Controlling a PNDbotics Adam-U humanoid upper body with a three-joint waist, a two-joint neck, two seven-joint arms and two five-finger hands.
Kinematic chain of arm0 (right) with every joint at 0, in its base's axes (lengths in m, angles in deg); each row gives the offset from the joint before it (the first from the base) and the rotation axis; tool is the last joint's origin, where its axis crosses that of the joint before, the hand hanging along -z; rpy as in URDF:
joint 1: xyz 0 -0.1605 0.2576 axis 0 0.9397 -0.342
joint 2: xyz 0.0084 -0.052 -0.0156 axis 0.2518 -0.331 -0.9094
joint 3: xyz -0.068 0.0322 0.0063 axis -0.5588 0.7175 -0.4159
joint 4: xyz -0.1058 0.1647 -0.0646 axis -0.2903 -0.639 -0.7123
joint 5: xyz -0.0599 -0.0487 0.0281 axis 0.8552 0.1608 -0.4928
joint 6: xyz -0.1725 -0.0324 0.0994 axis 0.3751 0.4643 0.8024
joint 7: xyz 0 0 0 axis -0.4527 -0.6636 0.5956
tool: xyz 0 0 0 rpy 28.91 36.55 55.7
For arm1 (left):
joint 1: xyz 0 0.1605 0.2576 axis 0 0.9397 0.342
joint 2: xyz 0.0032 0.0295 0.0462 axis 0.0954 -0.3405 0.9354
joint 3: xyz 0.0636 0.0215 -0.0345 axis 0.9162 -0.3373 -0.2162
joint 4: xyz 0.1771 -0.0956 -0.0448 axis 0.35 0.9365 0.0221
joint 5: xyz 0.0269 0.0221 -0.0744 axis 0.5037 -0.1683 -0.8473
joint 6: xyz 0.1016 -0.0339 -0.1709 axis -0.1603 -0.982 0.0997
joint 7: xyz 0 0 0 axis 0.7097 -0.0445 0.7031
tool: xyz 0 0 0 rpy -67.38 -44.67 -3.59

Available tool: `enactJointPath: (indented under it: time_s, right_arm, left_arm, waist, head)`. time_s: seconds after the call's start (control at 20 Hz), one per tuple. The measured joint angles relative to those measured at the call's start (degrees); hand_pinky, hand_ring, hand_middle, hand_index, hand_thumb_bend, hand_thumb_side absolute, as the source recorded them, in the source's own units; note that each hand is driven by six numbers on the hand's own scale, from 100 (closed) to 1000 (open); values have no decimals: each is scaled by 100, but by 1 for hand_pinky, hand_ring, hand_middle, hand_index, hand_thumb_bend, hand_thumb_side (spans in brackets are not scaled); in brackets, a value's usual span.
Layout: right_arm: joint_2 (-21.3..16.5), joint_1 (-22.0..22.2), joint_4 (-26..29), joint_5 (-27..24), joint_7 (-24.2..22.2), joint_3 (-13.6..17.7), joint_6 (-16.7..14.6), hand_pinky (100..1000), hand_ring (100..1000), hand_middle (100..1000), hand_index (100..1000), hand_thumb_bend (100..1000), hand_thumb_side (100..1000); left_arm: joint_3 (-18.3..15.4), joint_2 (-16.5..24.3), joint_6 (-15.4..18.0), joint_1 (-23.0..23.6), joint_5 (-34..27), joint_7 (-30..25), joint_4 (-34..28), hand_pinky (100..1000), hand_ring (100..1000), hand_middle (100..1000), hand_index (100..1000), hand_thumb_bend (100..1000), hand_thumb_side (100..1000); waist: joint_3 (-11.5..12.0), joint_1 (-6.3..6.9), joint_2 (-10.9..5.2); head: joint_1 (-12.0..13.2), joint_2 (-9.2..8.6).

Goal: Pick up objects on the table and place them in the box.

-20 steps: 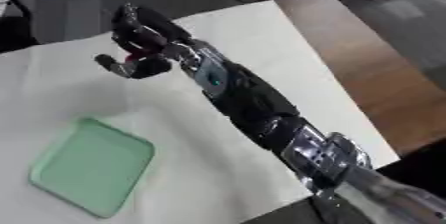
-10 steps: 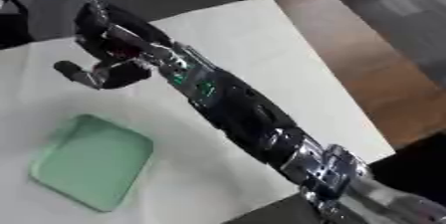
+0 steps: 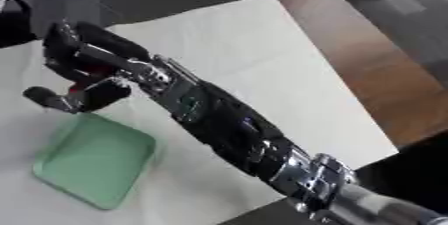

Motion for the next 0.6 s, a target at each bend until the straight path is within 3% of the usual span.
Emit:
enactJointPath:
  time_s: [0.6]
  right_arm:
    - [273, -33, -641, 1097, 706, 4, -539, 100, 100, 100, 100, 262, 100]
  left_arm:
    - [-1, -130, 70, -163, 1, 22, 0, 484, 475, 648, 784, 492, 652]
  waist:
    - [131, 8, 87]
  head:
    - [-55, -59]
